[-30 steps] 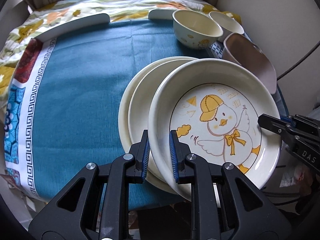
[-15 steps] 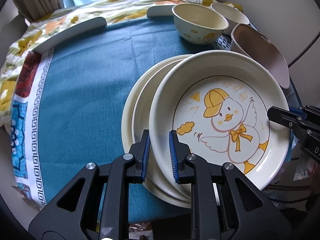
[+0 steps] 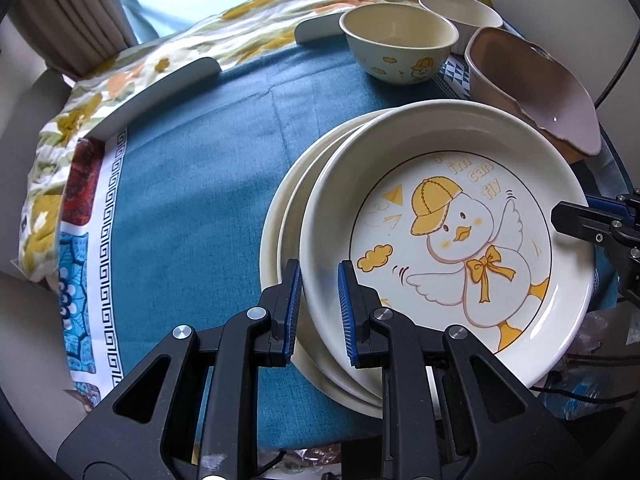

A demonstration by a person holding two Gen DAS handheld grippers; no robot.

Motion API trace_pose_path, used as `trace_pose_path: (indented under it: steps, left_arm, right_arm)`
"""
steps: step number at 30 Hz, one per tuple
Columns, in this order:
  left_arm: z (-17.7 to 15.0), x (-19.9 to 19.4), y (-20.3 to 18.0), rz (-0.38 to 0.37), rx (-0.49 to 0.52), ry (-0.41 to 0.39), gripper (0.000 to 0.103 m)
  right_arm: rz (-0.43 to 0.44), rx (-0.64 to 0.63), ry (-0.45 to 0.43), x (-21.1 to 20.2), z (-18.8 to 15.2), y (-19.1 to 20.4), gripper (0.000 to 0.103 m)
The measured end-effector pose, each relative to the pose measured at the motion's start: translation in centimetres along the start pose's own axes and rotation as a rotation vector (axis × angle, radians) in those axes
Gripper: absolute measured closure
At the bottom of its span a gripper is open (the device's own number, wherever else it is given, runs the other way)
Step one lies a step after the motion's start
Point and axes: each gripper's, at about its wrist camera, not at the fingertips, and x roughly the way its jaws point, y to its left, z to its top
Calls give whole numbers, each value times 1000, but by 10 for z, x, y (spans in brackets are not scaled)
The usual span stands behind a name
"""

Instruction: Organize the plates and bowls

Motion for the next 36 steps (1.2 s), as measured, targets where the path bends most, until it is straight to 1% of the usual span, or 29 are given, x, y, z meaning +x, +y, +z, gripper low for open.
trace_pose_path:
  steps: [8, 12, 17, 19, 20, 22, 26, 29, 31, 36]
  left_arm:
    - [0, 0, -5, 37, 15, 7, 86]
    - [-1, 0, -11, 78, 36, 15, 86]
    - [-1, -3, -19, 155, 85, 7, 86]
    - [0, -3, -17, 177, 85, 2, 86]
    - [0, -3, -14, 168, 75, 8, 86]
    - [0, -4, -10, 150, 61, 6, 86]
    - [-1, -4, -10, 149, 55, 7, 86]
    - [0, -7, -6, 123, 28, 15, 86]
    - [1, -15, -2, 99, 0, 12, 86]
    - [9, -51, 6, 37, -80, -43, 85]
  right_arm:
    - [-12, -19, -2, 0, 1, 3, 88]
    - [-18, -37, -1, 1, 2, 4, 88]
    - [-15, -45, 8, 4, 3, 5, 88]
    - [-17, -44, 18, 7, 2, 4, 88]
    - [-3, -39, 16, 7, 2, 3, 88]
    - [-10, -50, 15, 8, 2, 6, 88]
    - [-4, -49, 17, 8, 3, 5, 88]
    - [3, -46, 14, 5, 4, 4, 88]
    - [15, -44, 6, -1, 5, 3, 88]
    - [70, -57, -49, -34, 13, 4, 88]
